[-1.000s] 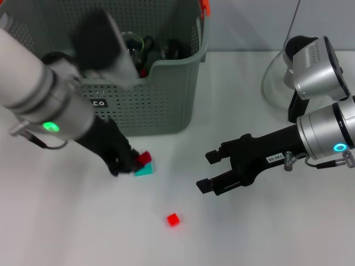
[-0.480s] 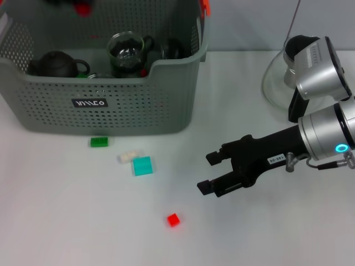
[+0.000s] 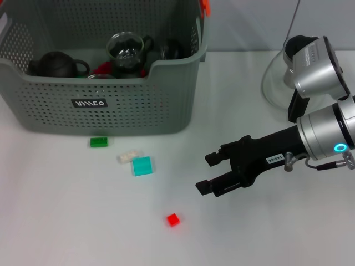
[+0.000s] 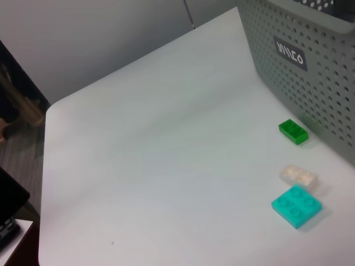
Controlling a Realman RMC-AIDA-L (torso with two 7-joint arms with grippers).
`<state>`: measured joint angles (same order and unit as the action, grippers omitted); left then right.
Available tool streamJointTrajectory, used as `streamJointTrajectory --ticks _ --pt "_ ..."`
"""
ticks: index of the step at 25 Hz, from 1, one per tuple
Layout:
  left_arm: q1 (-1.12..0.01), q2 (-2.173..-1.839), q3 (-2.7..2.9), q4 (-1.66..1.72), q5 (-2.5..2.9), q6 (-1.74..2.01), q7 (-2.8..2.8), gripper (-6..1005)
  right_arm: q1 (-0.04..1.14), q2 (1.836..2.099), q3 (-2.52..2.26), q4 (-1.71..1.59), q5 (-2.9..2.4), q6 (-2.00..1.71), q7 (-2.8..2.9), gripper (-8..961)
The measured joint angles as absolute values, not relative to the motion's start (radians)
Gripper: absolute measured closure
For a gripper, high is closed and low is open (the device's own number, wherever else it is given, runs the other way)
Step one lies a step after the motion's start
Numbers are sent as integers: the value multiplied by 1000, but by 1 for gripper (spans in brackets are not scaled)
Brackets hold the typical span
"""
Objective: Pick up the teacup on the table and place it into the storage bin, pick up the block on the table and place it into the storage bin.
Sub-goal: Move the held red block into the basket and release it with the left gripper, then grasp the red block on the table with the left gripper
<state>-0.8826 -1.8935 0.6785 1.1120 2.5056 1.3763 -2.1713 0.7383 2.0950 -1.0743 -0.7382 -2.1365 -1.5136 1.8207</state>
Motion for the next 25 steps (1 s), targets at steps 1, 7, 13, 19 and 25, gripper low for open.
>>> streamJointTrajectory --ticks 1,7,13,19,25 --pt "-877 -1895 675 1133 2500 1405 -2170 676 738 2095 -1074 -739 -2136 -1513 1821 73" --pt "-787 -1965 681 1373 2367 1723 -2066 505 744 2092 -1074 -738 -2135 -1492 1821 72" --pt "-650 -2116 778 1634 2330 1974 -1937 236 746 2092 -1049 -738 -2135 -1487 1821 72" --pt "-527 -2165 1071 1677 2359 1956 -1959 106 738 2085 -1034 -738 -2139 -1471 1821 73" --pt "-515 -2169 1327 1535 2437 1795 -2066 63 741 2082 -1034 -738 -2138 -1471 1821 73"
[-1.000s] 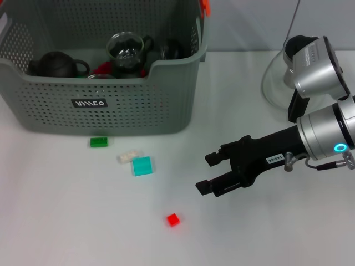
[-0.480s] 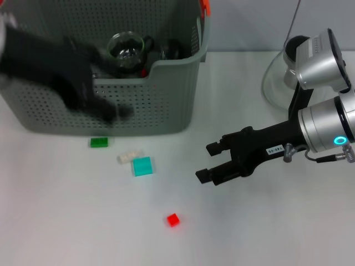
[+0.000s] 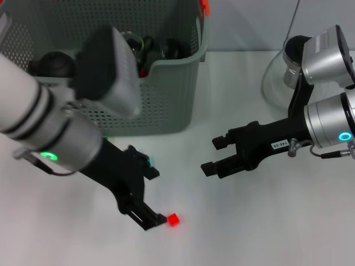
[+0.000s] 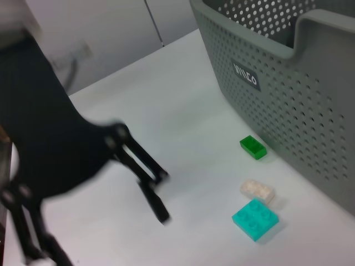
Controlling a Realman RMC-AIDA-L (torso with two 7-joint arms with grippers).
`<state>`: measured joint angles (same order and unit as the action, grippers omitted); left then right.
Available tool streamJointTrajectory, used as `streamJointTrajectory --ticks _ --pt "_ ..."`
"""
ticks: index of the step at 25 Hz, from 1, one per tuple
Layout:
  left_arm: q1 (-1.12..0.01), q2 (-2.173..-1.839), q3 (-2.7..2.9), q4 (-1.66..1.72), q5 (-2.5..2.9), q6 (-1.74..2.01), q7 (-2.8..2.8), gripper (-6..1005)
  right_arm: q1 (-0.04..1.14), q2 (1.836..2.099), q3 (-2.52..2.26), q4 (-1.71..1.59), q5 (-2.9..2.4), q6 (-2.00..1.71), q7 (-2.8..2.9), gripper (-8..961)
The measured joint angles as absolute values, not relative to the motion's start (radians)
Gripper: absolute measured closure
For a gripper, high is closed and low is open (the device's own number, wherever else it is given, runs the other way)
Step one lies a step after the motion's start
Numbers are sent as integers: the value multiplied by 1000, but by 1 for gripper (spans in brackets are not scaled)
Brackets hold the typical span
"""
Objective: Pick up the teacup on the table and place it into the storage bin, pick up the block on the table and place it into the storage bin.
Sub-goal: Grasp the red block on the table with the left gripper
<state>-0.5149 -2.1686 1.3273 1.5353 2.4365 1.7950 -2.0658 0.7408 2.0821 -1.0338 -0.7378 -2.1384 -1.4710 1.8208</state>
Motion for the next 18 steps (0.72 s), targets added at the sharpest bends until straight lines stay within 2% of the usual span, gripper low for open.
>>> streamJointTrajectory --ticks 18 --pt "-571 -2173 1677 1355 2536 1551 -2319 65 725 2074 -1034 -737 -2142 -1479 1810 72"
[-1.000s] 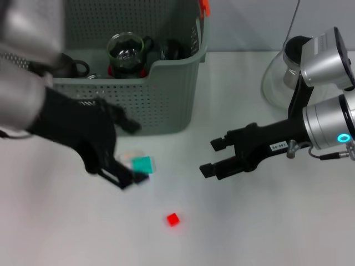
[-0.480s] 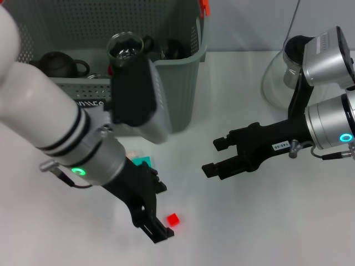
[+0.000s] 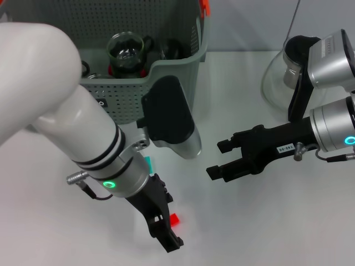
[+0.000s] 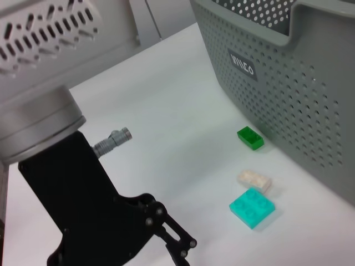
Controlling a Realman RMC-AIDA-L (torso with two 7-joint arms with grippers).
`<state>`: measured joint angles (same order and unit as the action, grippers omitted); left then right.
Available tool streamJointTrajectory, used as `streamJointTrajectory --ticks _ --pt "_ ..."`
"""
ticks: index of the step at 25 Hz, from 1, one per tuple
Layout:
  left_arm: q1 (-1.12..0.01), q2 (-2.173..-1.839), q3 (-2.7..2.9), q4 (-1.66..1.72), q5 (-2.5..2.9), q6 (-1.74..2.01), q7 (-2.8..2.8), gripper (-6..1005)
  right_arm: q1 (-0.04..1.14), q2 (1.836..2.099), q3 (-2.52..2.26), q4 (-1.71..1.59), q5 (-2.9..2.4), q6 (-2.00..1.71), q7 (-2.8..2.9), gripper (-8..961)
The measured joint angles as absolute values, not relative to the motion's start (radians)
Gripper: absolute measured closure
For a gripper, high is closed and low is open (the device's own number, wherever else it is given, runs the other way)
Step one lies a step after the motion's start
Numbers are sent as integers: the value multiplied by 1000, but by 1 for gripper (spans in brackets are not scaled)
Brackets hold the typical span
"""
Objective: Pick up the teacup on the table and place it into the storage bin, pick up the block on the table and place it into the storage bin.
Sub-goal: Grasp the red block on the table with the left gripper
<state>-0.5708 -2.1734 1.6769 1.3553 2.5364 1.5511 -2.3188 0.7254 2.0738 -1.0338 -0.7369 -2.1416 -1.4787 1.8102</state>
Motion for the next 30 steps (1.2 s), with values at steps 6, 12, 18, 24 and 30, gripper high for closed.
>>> streamJointTrajectory --ticks 6,12,18,24,30 --pt "-589 -2174 1713 1329 2538 1518 -2355 66 724 2072 -1038 -736 -2142 -1475 1809 73" --pt "-605 -2174 1740 1298 2564 1476 -2380 66 724 2072 -1040 -736 -2141 -1474 1809 72" --pt "-606 -2174 1763 1286 2591 1439 -2406 67 724 2073 -1040 -736 -2141 -1473 1808 73" --pt "-606 -2175 1774 1284 2604 1434 -2407 152 724 2074 -1035 -736 -2141 -1473 1807 72" --pt "-606 -2175 1796 1284 2619 1419 -2410 381 726 2076 -1035 -736 -2141 -1473 1807 72"
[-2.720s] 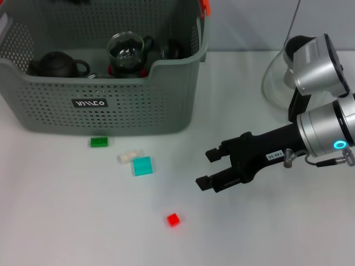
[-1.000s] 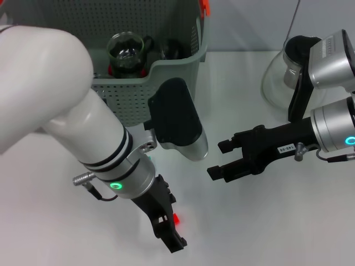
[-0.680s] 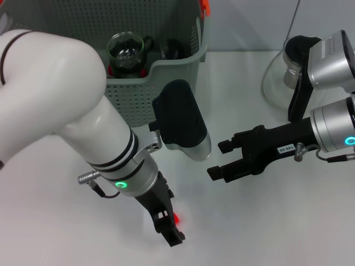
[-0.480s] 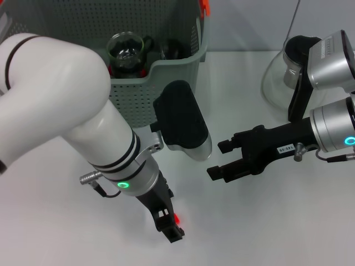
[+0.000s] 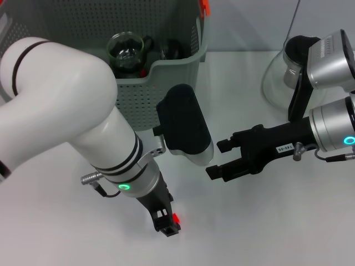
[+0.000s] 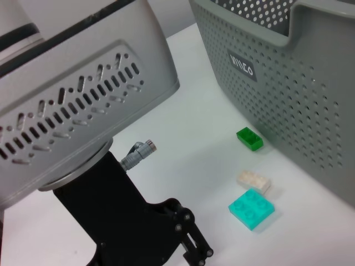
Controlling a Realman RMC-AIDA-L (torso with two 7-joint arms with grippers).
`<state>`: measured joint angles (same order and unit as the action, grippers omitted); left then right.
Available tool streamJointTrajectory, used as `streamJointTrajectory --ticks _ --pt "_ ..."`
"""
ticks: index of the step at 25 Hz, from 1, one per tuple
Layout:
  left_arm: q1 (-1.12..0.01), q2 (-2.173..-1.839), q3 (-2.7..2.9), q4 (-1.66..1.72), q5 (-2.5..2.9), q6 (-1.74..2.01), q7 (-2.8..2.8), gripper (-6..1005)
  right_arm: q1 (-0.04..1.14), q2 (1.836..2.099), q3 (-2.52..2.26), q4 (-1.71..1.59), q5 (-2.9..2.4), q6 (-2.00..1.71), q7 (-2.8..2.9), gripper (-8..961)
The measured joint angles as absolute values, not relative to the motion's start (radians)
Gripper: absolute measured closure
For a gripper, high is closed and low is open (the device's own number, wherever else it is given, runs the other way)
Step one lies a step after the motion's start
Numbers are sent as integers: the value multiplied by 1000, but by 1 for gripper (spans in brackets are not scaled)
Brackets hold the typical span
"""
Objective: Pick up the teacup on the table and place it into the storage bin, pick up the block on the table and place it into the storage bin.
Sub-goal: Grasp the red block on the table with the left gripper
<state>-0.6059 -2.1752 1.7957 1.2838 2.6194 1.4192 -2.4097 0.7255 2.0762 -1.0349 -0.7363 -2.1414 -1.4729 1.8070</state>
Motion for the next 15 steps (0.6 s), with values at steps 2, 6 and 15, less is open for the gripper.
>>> streamJointTrajectory --ticks 2,6,15 --pt "-606 -2175 1797 1284 2621 1415 -2411 393 726 2077 -1036 -736 -2141 -1473 1807 72" --pt "-606 -2175 1805 1283 2623 1414 -2413 401 726 2078 -1036 -736 -2141 -1473 1807 73" --pt "-606 -2177 1826 1273 2637 1405 -2420 405 726 2079 -1034 -736 -2141 -1471 1800 72"
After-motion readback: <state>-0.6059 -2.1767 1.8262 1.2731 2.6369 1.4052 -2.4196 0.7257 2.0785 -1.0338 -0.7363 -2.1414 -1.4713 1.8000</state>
